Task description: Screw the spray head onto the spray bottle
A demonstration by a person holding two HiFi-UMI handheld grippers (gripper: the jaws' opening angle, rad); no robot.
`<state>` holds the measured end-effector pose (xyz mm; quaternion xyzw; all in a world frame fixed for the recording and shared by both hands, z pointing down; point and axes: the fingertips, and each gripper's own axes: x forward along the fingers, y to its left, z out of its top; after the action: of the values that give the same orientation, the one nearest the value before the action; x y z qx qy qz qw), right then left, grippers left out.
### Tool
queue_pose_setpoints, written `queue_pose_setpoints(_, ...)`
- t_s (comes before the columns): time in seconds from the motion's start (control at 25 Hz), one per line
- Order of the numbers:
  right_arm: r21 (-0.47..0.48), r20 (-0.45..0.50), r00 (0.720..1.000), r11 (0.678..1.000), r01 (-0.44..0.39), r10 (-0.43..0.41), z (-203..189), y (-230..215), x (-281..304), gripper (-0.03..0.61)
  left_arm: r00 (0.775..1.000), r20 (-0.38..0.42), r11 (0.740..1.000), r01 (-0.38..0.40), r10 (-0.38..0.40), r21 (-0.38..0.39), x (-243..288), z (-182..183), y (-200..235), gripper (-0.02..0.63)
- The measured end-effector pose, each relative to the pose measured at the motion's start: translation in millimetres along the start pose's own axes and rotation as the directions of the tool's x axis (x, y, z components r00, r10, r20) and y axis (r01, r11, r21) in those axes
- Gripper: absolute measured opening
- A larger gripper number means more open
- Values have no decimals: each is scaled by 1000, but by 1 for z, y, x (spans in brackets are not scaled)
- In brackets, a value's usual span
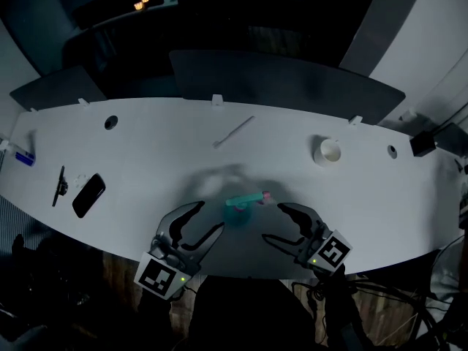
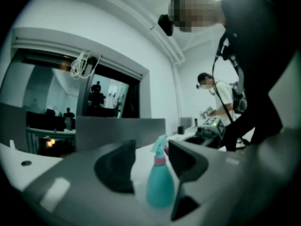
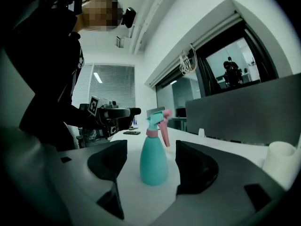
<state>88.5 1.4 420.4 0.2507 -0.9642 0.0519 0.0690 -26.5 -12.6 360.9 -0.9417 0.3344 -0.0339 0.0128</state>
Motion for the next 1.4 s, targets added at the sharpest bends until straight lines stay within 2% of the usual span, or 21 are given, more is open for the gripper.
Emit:
queue_pose_setpoints(0.08, -44, 28, 999, 999, 28, -26, 10, 1, -2, 325, 998, 8, 998, -66, 66, 16, -3, -2, -5, 123)
queue_pose_setpoints(0.12, -53, 42, 998, 997, 57, -55, 14, -1, -3, 272, 995, 13, 995, -100, 100, 17, -4, -3, -7, 49)
queue_pose_setpoints(0.16, -46, 54, 994, 994, 95, -93, 18, -4, -4, 163, 991, 12, 991, -133, 133, 17, -5, -4, -8, 5)
queue_pose_setpoints(0.2, -32, 66, 989, 990, 136, -134, 21, -7, -5, 8, 986, 8, 986, -168, 168, 17, -5, -5, -9, 4)
queue_pose_setpoints(0.28, -31, 93, 972, 976, 217, -214, 30, -10, -6, 5, 966, 2, 966, -259, 259, 24, -7, -4, -8, 3)
queue_pose_setpoints(0.44, -91, 128, 927, 927, 365, -352, 43, 0, -3, 5, 908, 13, 907, -418, 418, 46, -15, 1, -4, 3)
queue_pose_setpoints(0.52, -90, 131, 912, 912, 401, -388, 42, 12, -2, 5, 879, 10, 878, -476, 476, 55, -24, 0, -4, 3)
queue_pose_setpoints(0.6, -86, 132, 904, 904, 420, -407, 38, 28, -1, 5, 866, 19, 864, -500, 500, 64, -36, -1, -11, 3)
queue_pose_setpoints(0.72, -88, 145, 886, 886, 455, -440, 39, 57, -5, 5, 865, 23, 864, -501, 500, 56, -59, -3, -25, 3)
queue_pose_setpoints(0.96, -96, 185, 844, 846, 525, -503, 41, 136, -26, 5, 887, 12, 883, -460, 461, 94, -129, -7, -72, 3)
queue_pose_setpoints(1.12, -111, 219, 819, 820, 561, -531, 43, 189, -37, 5, 880, 59, 877, -474, 471, 80, -182, -1, -93, 3)
queue_pose_setpoints(1.2, -112, 226, 811, 813, 571, -539, 44, 212, -42, 5, 883, 76, 876, -469, 463, 110, -201, 2, -104, 3)
queue_pose_setpoints(1.32, -118, 238, 805, 806, 579, -544, 50, 241, -49, 5, 884, 108, 880, -465, 455, 97, -220, 11, -120, 3)
queue_pose_setpoints(1.4, -121, 237, 803, 803, 583, -547, 54, 254, -53, 5, 892, 113, 885, -450, 438, 116, -227, 15, -130, 2)
